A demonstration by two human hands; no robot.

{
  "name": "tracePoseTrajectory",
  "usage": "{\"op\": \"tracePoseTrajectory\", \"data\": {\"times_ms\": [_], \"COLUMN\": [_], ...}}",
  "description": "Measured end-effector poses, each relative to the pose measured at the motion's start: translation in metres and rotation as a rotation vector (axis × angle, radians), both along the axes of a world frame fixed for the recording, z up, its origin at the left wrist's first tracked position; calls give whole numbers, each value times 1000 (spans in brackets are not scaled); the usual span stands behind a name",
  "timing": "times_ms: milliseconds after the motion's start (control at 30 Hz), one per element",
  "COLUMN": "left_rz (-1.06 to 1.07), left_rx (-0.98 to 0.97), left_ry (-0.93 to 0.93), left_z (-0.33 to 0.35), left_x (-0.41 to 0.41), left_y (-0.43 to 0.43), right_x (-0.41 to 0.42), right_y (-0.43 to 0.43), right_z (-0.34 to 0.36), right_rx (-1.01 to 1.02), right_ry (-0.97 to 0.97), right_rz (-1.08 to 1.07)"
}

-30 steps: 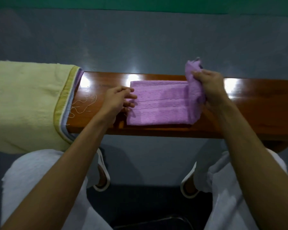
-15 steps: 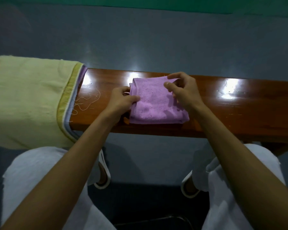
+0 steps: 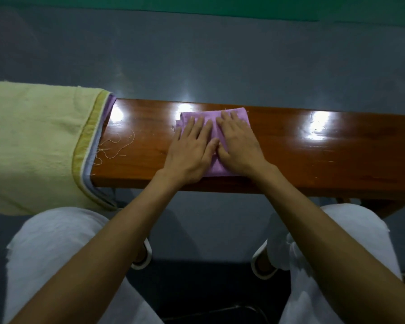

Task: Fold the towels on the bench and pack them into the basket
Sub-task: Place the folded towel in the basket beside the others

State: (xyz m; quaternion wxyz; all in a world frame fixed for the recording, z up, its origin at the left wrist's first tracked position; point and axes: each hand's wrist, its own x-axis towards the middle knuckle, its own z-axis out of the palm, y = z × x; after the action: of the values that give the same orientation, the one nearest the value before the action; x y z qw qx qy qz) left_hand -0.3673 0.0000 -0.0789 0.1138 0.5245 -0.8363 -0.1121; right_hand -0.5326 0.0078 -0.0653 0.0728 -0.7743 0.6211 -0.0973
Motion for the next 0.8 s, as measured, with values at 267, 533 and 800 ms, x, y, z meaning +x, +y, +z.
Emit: {"op": "tracePoseTrajectory", "data": {"times_ms": [267, 533, 800], "left_rz": [109, 124, 119], "left_rx": [56, 79, 59], "left_ry": [-88, -82, -1], "left_z": [-5, -7, -3], "left_x": [12, 23, 26], "left_y": [-2, -6, -2], "right_x": [-18, -25, -27], "right_y": [0, 1, 3], "right_z": [-9, -9, -6], "right_rx": [112, 112, 99], "right_ry": [86, 57, -89], "right_rz": [-148, -182, -189]}}
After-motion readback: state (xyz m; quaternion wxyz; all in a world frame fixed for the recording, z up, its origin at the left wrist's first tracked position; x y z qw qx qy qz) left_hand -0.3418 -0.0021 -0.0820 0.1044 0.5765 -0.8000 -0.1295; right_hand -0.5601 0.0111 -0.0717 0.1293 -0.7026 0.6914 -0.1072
